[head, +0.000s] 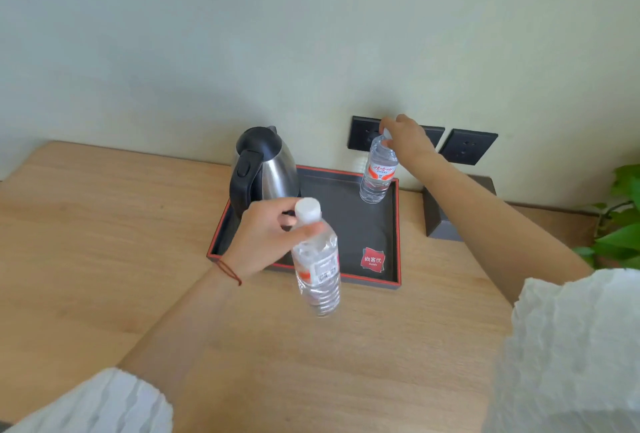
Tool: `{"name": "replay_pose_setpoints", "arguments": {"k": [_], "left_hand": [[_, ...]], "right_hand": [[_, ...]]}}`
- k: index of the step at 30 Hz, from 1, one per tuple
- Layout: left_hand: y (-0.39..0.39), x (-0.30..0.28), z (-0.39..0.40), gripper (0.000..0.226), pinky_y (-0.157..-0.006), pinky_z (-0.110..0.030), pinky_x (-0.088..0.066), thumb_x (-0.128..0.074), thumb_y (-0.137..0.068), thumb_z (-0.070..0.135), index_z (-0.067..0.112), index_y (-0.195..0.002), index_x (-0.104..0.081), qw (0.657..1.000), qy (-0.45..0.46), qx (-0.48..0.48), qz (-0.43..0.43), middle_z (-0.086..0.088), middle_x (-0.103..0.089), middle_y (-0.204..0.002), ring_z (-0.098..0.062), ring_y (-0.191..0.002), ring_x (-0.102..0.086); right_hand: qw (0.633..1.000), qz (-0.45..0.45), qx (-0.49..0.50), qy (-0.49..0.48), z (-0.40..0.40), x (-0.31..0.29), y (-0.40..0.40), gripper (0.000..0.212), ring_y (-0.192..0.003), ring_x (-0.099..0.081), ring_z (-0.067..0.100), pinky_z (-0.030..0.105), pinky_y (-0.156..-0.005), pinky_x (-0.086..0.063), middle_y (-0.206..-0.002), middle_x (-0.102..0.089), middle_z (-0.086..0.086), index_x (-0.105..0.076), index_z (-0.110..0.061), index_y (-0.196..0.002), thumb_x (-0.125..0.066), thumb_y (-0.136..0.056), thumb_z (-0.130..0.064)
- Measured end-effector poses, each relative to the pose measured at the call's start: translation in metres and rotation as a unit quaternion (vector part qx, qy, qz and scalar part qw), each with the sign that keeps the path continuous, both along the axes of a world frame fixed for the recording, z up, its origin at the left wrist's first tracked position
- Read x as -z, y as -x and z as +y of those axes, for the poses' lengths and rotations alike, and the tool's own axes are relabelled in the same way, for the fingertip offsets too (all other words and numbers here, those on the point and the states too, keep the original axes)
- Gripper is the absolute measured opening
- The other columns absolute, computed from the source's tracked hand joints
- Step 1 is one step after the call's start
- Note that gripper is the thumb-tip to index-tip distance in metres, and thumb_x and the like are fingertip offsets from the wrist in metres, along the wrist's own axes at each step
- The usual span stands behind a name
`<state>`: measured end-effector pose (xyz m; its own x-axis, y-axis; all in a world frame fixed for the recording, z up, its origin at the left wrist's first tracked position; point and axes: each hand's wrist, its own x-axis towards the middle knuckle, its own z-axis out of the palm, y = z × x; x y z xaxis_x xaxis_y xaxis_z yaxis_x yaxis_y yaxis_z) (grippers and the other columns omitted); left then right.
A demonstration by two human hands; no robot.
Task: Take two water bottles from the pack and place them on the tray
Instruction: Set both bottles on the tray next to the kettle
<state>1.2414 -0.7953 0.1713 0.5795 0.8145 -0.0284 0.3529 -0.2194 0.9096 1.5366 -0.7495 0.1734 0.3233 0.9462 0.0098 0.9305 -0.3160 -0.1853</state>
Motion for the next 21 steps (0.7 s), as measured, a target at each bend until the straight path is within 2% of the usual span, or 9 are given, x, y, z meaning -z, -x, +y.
{"name": "replay_pose_setpoints", "arguments": {"k": [2, 4, 5, 7, 9, 12, 15, 19, 21], "left_hand": [[-0.028, -0.003, 0.026, 0.027, -0.082, -0.031, -0.055, -0.075, -0.067, 0.043, 0.026, -0.087, -0.072, 0.999, -0.02, -0.04, -0.002, 0.0, -0.076, -0.085, -0.018, -0.08, -0.069], [-0.061, 0.0, 0.048, 0.022, -0.069, -0.007, -0.046, -0.076, -0.072, 0.037, 0.022, -0.087, -0.071, 0.995, -0.06, -0.073, 0.009, 0.007, -0.07, -0.075, -0.017, -0.073, -0.061], [-0.077, 0.003, 0.056, 0.022, -0.063, -0.005, -0.042, -0.076, -0.074, 0.034, 0.019, -0.088, -0.07, 0.992, -0.081, -0.09, 0.02, 0.007, -0.07, -0.077, -0.017, -0.074, -0.059], [-0.105, 0.01, 0.072, 0.028, -0.07, -0.023, -0.048, -0.075, -0.075, 0.033, 0.014, -0.095, -0.07, 0.986, -0.097, -0.129, 0.032, -0.002, -0.074, -0.09, -0.023, -0.082, -0.063], [-0.128, 0.014, 0.086, 0.03, -0.074, -0.032, -0.048, -0.075, -0.074, 0.034, 0.012, -0.094, -0.071, 0.979, -0.11, -0.169, 0.032, -0.009, -0.074, -0.093, -0.029, -0.086, -0.064], [-0.152, 0.021, 0.1, 0.031, -0.067, -0.034, -0.044, -0.074, -0.075, 0.036, 0.008, -0.085, -0.069, 0.971, -0.122, -0.204, 0.031, -0.016, -0.072, -0.085, -0.036, -0.083, -0.063], [-0.165, 0.032, 0.108, 0.033, -0.064, -0.03, -0.036, -0.076, -0.071, 0.039, 0.008, -0.083, -0.069, 0.967, -0.131, -0.21, 0.053, -0.016, -0.073, -0.085, -0.037, -0.084, -0.063], [-0.169, 0.036, 0.11, 0.043, -0.068, -0.035, -0.044, -0.078, -0.066, 0.046, 0.01, -0.089, -0.068, 0.968, -0.131, -0.204, 0.067, -0.014, -0.073, -0.086, -0.035, -0.083, -0.063], [-0.166, 0.036, 0.109, 0.043, -0.075, -0.037, -0.048, -0.079, -0.068, 0.041, 0.012, -0.096, -0.065, 0.976, -0.136, -0.154, 0.075, -0.012, -0.072, -0.093, -0.032, -0.088, -0.063]], "right_hand": [[1.0, 0.003, 0.0, -0.001, 0.0, 0.001, 0.0, 0.023, -0.097, -0.057, 0.04, 0.046, -0.086, -0.054, -0.113, -0.054, 0.024, -0.053, -0.004, -0.116, -0.053, -0.093, -0.009], [1.0, 0.004, 0.004, -0.003, -0.001, 0.001, -0.001, 0.023, -0.098, -0.057, 0.04, 0.047, -0.087, -0.054, -0.113, -0.054, 0.024, -0.053, -0.004, -0.116, -0.053, -0.093, -0.008], [1.0, 0.005, 0.004, -0.004, -0.001, 0.002, -0.001, 0.023, -0.099, -0.057, 0.041, 0.048, -0.087, -0.054, -0.114, -0.054, 0.023, -0.053, -0.004, -0.116, -0.053, -0.093, -0.007], [1.0, 0.002, 0.0, -0.003, -0.001, 0.004, -0.001, 0.024, -0.099, -0.057, 0.041, 0.047, -0.087, -0.054, -0.114, -0.053, 0.024, -0.053, -0.004, -0.117, -0.052, -0.093, -0.006], [1.0, -0.003, -0.004, -0.004, 0.0, 0.004, -0.001, 0.024, -0.1, -0.057, 0.041, 0.044, -0.084, -0.052, -0.115, -0.053, 0.024, -0.054, -0.004, -0.118, -0.051, -0.093, -0.005], [1.0, 0.0, 0.0, -0.007, 0.0, 0.002, 0.0, 0.025, -0.103, -0.055, 0.039, 0.043, -0.083, -0.05, -0.118, -0.052, 0.023, -0.054, -0.004, -0.118, -0.049, -0.094, -0.002], [1.0, -0.002, 0.002, -0.01, -0.002, 0.001, 0.0, 0.025, -0.103, -0.055, 0.039, 0.041, -0.08, -0.049, -0.118, -0.051, 0.022, -0.053, -0.005, -0.118, -0.048, -0.094, 0.0], [1.0, -0.003, 0.002, -0.02, -0.003, 0.004, -0.001, 0.026, -0.103, -0.053, 0.036, 0.036, -0.071, -0.041, -0.118, -0.051, 0.021, -0.053, -0.005, -0.117, -0.048, -0.093, 0.002], [1.0, 0.0, 0.002, -0.023, -0.004, 0.004, -0.002, 0.026, -0.105, -0.053, 0.034, 0.034, -0.072, -0.039, -0.118, -0.051, 0.021, -0.053, -0.006, -0.117, -0.048, -0.092, 0.002]]}}
